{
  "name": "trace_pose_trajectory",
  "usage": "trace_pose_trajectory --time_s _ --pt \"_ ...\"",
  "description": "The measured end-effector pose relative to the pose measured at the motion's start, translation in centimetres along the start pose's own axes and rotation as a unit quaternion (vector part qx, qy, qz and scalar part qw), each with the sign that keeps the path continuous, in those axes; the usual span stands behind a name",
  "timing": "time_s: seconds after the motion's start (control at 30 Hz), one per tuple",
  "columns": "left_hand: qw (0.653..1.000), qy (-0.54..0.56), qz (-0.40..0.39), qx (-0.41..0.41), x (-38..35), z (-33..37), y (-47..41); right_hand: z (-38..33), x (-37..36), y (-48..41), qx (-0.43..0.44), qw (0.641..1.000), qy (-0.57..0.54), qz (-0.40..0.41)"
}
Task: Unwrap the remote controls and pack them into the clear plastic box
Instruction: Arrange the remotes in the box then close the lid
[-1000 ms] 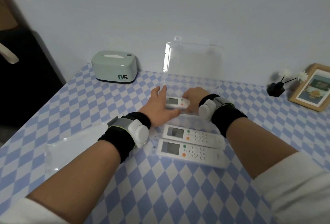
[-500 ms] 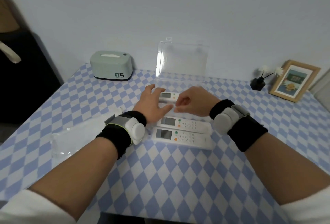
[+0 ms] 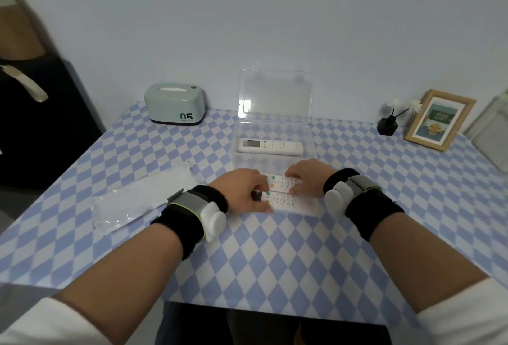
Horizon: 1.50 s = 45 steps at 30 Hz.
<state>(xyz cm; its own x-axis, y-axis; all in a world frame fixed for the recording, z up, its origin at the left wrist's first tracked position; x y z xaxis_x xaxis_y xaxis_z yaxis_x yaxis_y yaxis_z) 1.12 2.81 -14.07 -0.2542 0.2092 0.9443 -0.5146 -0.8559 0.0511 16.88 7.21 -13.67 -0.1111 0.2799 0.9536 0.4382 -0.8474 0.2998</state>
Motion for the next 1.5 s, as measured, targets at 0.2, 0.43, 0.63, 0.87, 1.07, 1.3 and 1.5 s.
trace_pose_trajectory --time_s 0.2,0.43,0.63,0.87,1.07,1.3,1.5 --pt "0.999 -0.024 -0.013 0.036 -1.3 -0.4 -0.2 -0.1 0.1 -0.3 0.001 0.998 0.036 -0.046" --pt "0.998 -0.049 -0.014 0.043 -1.4 0.2 -0.4 0.2 0.0 0.2 -0.022 0.999 0.018 -0.038" --pt "0.998 -0.022 -0.055 0.021 -1.8 0.9 0.4 0.1 -0.1 0.6 -0.022 0.999 0.008 -0.023" --pt "0.999 -0.004 -0.038 0.005 2.4 0.1 2.8 -0.5 -0.2 1.4 -0.003 1.000 -0.012 0.017" --pt "1.000 0.008 -0.002 0.018 6.8 -0.5 3.7 0.2 3.9 2.8 0.029 0.989 -0.141 0.043" --pt "0.998 0.008 0.068 -0.005 11.9 0.3 2.4 2.3 9.1 1.6 0.001 0.975 -0.164 0.153" --pt "0.997 -0.002 0.075 0.013 13.1 -2.0 0.3 1.7 8.5 -3.1 -0.003 0.994 -0.050 0.098"
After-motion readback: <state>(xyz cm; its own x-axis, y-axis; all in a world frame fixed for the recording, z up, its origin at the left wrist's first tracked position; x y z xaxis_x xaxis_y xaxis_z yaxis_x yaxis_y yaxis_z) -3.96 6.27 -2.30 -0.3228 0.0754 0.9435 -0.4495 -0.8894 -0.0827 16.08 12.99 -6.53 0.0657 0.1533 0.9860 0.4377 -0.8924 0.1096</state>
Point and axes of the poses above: each hand's wrist, its own y-axis away from the middle knuckle, its own x-axis out of the back of the hand, z = x × y, the point moved 7 cm from there along -y, towards the middle knuckle, and after that the axes turned 2 degrees about x, right-handed, at the moved point
